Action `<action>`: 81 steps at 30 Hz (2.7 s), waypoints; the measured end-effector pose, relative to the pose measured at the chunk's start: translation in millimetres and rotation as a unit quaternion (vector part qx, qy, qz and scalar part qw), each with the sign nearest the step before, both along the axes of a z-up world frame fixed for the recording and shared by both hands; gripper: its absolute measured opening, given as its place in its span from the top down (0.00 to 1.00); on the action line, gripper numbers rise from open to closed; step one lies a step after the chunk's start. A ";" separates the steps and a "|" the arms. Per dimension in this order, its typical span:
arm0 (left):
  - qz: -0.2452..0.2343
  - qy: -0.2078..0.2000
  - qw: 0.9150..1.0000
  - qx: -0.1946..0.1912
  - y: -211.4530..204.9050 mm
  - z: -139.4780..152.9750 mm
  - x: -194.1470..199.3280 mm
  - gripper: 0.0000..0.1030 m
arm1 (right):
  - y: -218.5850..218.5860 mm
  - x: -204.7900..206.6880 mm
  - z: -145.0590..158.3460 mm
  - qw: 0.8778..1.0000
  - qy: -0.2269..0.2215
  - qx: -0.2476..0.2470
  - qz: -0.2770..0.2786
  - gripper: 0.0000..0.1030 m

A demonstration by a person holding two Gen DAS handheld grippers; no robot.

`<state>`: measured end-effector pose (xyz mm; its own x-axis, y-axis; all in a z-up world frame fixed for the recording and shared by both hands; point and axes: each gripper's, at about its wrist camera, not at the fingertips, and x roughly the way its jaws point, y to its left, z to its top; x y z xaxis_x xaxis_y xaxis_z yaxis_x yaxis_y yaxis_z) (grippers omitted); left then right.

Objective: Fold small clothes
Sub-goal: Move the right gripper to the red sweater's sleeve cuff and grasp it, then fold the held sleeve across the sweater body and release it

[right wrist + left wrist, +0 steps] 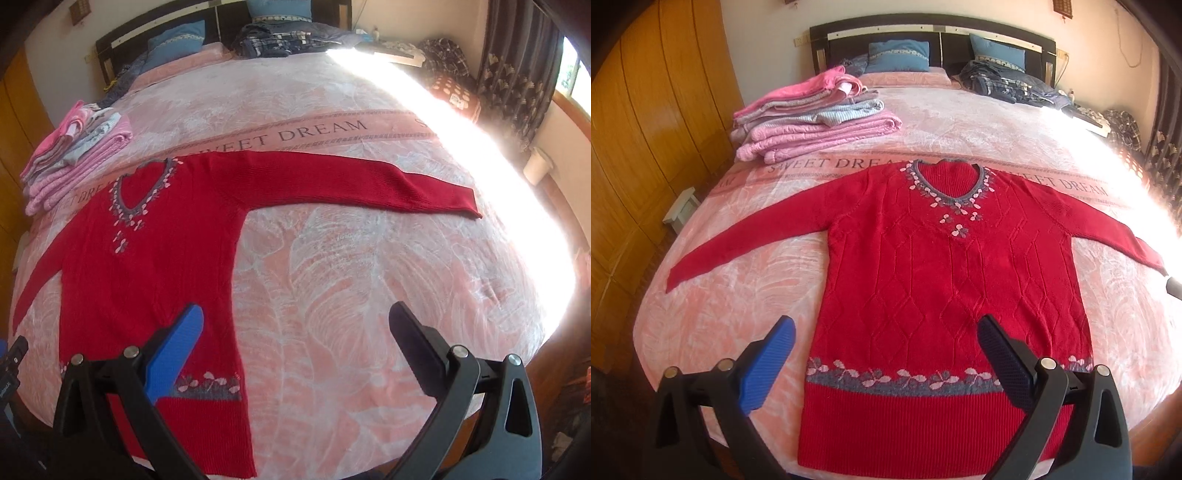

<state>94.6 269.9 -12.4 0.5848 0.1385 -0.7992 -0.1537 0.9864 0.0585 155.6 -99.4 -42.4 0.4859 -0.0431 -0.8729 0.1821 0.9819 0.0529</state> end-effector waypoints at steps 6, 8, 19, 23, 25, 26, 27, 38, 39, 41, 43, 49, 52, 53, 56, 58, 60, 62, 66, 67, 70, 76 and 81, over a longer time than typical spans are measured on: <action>0.013 0.016 1.000 0.010 -8.7 -26.0 72.4 0.04 | -108.8 79.1 -48.3 0.993 0.049 0.061 -0.083 0.04; 0.018 0.015 0.999 0.024 -9.8 -34.0 95.5 0.04 | -141.3 96.2 -59.6 0.991 0.039 0.084 -0.099 0.04; 0.056 0.006 0.998 -0.013 -5.9 -68.3 181.5 0.04 | -270.0 142.5 -131.5 0.970 0.073 0.142 -0.185 0.04; 0.068 0.006 0.997 -0.021 -1.9 -77.5 193.2 0.04 | -303.8 140.5 -145.0 0.958 0.051 0.181 -0.218 0.05; 0.071 0.007 0.997 -0.015 -2.3 -82.2 196.9 0.04 | -314.0 144.0 -145.2 0.956 0.039 0.187 -0.223 0.09; 0.073 0.008 0.997 -0.013 -2.8 -84.8 198.4 0.04 | -317.0 144.9 -144.1 0.956 0.036 0.181 -0.227 0.22; 0.073 0.010 0.997 -0.011 -4.1 -87.6 199.5 0.04 | -321.3 145.4 -142.9 0.957 0.031 0.170 -0.234 0.32; 0.055 0.010 0.998 0.013 -13.0 -93.6 195.2 0.04 | -347.6 127.2 -130.2 0.941 -0.051 0.223 -0.248 0.97; 0.055 0.009 0.998 0.012 -11.3 -92.3 194.8 0.04 | -342.0 129.7 -123.2 0.944 -0.060 0.223 -0.237 0.97; 0.058 0.008 0.998 0.008 -8.1 -89.8 193.8 0.04 | -323.1 139.4 -108.5 0.952 -0.068 0.222 -0.200 0.97; 0.062 0.005 0.998 0.005 -3.6 -86.2 193.1 0.04 | -294.3 153.2 -92.7 0.963 -0.070 0.212 -0.153 0.97; 0.075 -0.003 0.997 0.003 13.3 -81.0 193.1 0.04 | -162.4 196.4 -64.2 0.981 -0.053 0.185 -0.001 0.97; 0.089 0.001 0.996 -0.004 26.6 -83.2 194.2 0.04 | -94.1 214.4 -64.8 0.979 -0.038 0.191 0.058 0.97; 0.093 0.002 0.996 -0.007 30.8 -84.3 194.2 0.04 | -72.8 220.3 -66.7 0.978 -0.030 0.194 0.074 0.97; 0.100 0.004 0.995 -0.016 41.3 -85.7 194.9 0.04 | -11.8 231.3 -72.5 0.973 -0.014 0.199 0.118 0.97; 0.099 0.004 0.995 -0.022 45.7 -85.9 194.8 0.04 | 24.3 234.2 -76.2 0.970 -0.006 0.196 0.143 0.97; 0.096 0.004 0.995 -0.030 48.1 -85.7 195.2 0.04 | 54.9 237.1 -78.0 0.965 -0.003 0.200 0.168 0.97; 0.091 0.004 0.995 -0.041 49.6 -85.8 195.3 0.04 | 84.5 237.2 -78.7 0.960 0.001 0.203 0.195 0.97; 0.076 0.004 0.996 -0.053 46.2 -86.4 196.4 0.04 | 136.4 234.0 -86.3 0.948 0.018 0.199 0.248 0.97; 0.072 0.005 0.996 -0.054 44.6 -87.1 196.8 0.04 | 145.7 233.1 -90.4 0.943 0.028 0.206 0.261 0.92; 0.060 0.010 0.996 -0.065 40.4 -90.4 199.3 0.04 | 157.0 229.3 -95.4 0.933 0.044 0.228 0.274 0.65; 0.026 0.019 0.991 -0.132 19.0 -99.6 210.6 0.04 | 107.5 227.1 -80.4 0.949 0.009 0.211 0.233 0.65; -0.025 0.055 0.988 -0.144 -30.5 -113.4 223.3 0.05 | 42.4 223.4 -89.5 0.958 0.006 0.221 0.183 0.65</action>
